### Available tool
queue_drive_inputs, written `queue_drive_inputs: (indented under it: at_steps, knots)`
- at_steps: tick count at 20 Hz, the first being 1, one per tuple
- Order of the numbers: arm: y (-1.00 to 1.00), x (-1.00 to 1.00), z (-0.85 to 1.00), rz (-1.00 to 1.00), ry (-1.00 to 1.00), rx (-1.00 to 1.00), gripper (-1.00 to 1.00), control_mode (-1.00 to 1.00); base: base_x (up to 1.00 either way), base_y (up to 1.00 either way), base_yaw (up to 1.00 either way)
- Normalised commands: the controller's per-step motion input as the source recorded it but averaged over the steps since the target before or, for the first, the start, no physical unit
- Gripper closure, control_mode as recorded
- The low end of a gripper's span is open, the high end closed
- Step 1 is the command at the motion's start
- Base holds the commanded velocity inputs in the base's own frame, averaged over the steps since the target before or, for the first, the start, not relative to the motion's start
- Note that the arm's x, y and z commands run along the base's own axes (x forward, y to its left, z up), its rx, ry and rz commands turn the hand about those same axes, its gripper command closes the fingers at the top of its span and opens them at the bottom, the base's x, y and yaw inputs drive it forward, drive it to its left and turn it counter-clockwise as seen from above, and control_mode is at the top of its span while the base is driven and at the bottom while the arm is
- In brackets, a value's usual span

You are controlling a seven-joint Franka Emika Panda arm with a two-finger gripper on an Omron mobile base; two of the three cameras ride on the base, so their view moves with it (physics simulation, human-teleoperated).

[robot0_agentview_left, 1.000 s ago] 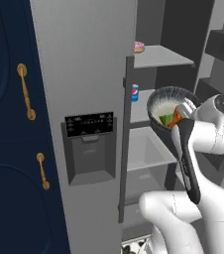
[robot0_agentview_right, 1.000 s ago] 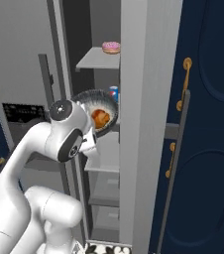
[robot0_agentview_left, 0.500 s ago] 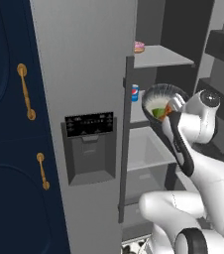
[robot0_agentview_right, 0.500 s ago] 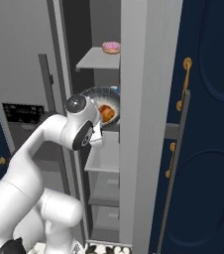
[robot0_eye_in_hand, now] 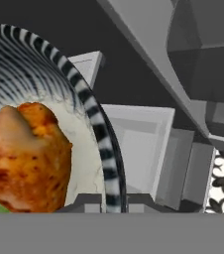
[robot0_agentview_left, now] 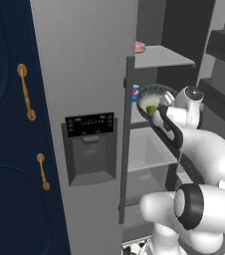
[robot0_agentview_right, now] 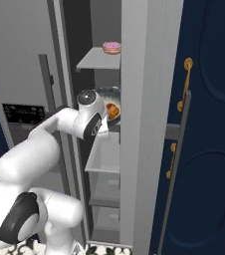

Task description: Pick the chicken drumstick and lemon wedge from their plates and place them in the bowl. Then put the bowl in the fridge.

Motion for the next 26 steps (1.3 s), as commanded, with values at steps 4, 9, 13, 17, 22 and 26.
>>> queue_drive_inputs:
  at_steps: [4,9,13,17,22,26]
  knots:
    - [-0.10,0.70,-0.17,0.00,0.00,0.00,1.00,-1.00,0.00,0.00,0.00]
    - [-0.07,0.79,-0.13,0.00,0.01,0.00,1.00,-1.00,0.00,0.00,0.00]
    - [-0.05,0.69,-0.35,0.00,0.08,0.00,1.00,-1.00,0.00,0.00,0.00]
    - [-0.06,0.50,-0.40,0.00,0.05,0.01,1.00,-1.00,0.00,0.00,0.00]
    - [-0.07,0.56,-0.12,0.00,0.00,0.02,1.00,-1.00,0.00,0.00,0.00]
    - [-0.01,0.21,-0.01,0.00,0.01,0.00,-1.00,-1.00,0.00,0.00,0.00]
